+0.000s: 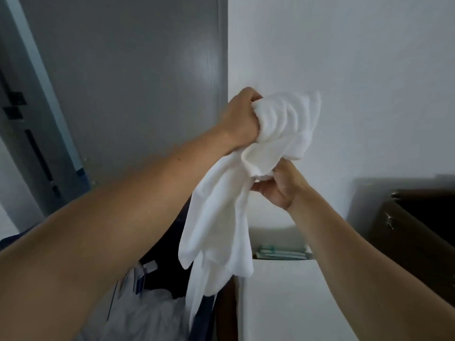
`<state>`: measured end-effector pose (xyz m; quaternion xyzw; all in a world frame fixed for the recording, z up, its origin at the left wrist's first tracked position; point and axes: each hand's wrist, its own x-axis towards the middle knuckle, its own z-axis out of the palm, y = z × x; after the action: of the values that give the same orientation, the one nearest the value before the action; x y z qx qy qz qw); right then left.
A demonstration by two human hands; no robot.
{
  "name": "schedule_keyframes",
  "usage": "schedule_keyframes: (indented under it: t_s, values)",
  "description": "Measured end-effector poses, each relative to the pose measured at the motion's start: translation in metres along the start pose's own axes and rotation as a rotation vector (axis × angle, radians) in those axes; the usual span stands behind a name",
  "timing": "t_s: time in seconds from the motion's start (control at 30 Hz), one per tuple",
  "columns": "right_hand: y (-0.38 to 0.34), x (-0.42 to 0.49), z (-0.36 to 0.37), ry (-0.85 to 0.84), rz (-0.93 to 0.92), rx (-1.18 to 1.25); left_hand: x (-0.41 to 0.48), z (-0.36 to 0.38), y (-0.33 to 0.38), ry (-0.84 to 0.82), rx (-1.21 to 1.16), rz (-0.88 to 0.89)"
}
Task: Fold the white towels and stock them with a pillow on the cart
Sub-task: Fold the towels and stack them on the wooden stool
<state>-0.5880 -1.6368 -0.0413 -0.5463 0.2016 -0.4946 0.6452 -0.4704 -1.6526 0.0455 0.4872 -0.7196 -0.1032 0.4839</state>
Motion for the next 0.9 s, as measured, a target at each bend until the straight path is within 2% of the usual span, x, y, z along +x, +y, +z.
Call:
schedule_keyframes:
  t_s: [0.1,0.13,0.23,0.33,0.5,0.6,0.7,0.77,0.83,0.9]
  values:
    - [-0.044,0.009,-0.007,0.141,-0.173,0.007,0.016,-0.006,0.012,-0.172,-0.475,-0.037]
    - [-0.059,0.011,-0.011,0.178,-0.215,0.041,0.016,-0.007,0.008,-0.203,-0.561,-0.038]
    - [-0.097,0.014,-0.023,0.247,-0.300,0.186,0.006,0.004,-0.026,-0.404,-0.527,-0.016]
    - [-0.118,0.021,-0.036,0.321,-0.382,0.293,-0.022,0.041,-0.072,-0.666,-0.498,-0.105]
    - [-0.139,0.012,-0.068,0.509,-0.501,0.353,-0.059,0.105,-0.117,-0.800,-0.411,-0.316]
    - [-0.152,-0.005,-0.094,0.536,-0.546,0.368,-0.059,0.138,-0.112,-0.663,-0.368,-0.384]
    - [-0.163,-0.030,-0.126,0.533,-0.492,0.260,-0.040,0.157,-0.080,-0.493,-0.352,-0.442]
    - [-0.165,-0.050,-0.151,0.491,-0.403,0.185,-0.021,0.156,-0.052,-0.319,-0.327,-0.432]
    - [-0.158,-0.068,-0.176,0.460,-0.263,0.142,0.001,0.154,-0.026,-0.163,-0.296,-0.337]
    - [-0.142,-0.078,-0.205,0.556,-0.115,0.160,0.019,0.156,0.001,-0.077,-0.306,-0.273]
